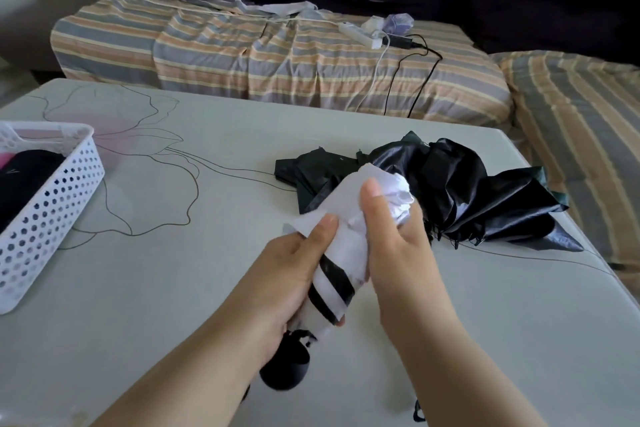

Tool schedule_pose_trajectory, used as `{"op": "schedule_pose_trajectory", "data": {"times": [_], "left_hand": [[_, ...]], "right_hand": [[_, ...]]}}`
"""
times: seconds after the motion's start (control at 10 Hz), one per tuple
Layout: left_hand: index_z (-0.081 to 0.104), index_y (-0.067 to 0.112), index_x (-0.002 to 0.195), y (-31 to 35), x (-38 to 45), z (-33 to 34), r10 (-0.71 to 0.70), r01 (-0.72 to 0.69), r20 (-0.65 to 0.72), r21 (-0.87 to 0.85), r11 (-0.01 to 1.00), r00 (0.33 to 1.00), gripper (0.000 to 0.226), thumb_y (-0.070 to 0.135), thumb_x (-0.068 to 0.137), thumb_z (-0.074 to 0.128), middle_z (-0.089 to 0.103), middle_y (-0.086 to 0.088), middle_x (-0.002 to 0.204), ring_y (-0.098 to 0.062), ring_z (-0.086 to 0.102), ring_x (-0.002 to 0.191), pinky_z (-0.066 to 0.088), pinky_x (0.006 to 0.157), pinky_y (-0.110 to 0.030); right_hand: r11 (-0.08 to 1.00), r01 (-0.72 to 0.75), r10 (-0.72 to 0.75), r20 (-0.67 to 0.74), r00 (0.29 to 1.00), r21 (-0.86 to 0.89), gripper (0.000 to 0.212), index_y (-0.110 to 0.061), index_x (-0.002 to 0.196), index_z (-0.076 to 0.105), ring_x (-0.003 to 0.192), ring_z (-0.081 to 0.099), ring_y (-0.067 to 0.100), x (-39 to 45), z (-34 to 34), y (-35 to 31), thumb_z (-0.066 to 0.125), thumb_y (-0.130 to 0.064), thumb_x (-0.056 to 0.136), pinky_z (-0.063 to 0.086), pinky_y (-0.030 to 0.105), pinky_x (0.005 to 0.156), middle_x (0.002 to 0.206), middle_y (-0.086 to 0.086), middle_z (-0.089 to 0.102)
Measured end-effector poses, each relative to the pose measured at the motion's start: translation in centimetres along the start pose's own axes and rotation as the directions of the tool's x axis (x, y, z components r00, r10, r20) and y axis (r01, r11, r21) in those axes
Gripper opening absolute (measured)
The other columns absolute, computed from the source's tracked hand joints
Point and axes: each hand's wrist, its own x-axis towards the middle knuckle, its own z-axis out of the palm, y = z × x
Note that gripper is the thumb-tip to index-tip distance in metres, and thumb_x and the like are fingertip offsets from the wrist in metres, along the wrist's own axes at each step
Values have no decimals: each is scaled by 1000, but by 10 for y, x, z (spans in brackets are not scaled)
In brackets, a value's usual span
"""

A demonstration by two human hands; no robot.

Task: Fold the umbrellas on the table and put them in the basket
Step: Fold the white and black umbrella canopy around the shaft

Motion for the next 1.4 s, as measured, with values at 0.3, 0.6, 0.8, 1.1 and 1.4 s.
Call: {"op": "schedule_pose_trajectory", "data": {"times": [0.3, 0.6, 0.8, 1.1, 1.4], "left_hand": [[57, 42, 101, -14, 3, 7, 260, -234, -152, 168, 958, 954, 21, 55, 89, 46, 70, 3, 70, -14, 66, 56, 50, 51, -28], [60, 22, 73, 5, -3, -7, -132, 147, 169, -79, 986, 977, 42, 54, 89, 39, 65, 3, 53, -8, 58, 39, 41, 38, -12], [58, 10, 65, -3, 11, -25, -76, 79, -20, 232, 970, 997, 53, 57, 87, 51, 56, -11, 51, -21, 46, 43, 35, 45, -20], [56, 23, 78, -25, 25, -39, 483, -198, 108, 970, 139, 869, 65, 78, 68, 22, 57, 3, 61, -12, 53, 59, 36, 51, -23], [69, 20, 74, -31, 33, -49, 662, -420, 471, 872, -251, 583, 52, 67, 73, 45, 42, 5, 45, -19, 46, 39, 26, 38, -23]], "right_hand": [[984, -107, 104, 28, 994, 142, 34, -22, 116, 54, 89, 72, 24, 9, 14, 19, 60, -42, 90, 57, 46, 82, 99, 9, 73], [994, -76, 60, 189, 980, 78, 23, -36, 108, 57, 72, 69, 19, 7, 0, 10, 49, -50, 92, 51, 29, 50, 87, 2, 72], [768, 324, -342, 74, 937, -553, 84, -35, 144, 28, 130, 35, 1, 19, -22, 10, 60, -68, 74, 32, 26, 107, 137, -15, 35], [454, 268, -13, 294, 956, -850, 38, -29, 113, 60, 115, 44, 3, 33, -36, 17, 59, -53, 84, 37, 19, 90, 115, -19, 49], [675, 234, 84, 387, 918, -700, 19, -42, 97, 69, 84, 63, -4, 33, -44, 17, 70, -49, 79, 53, 24, 80, 91, -22, 69]]}}
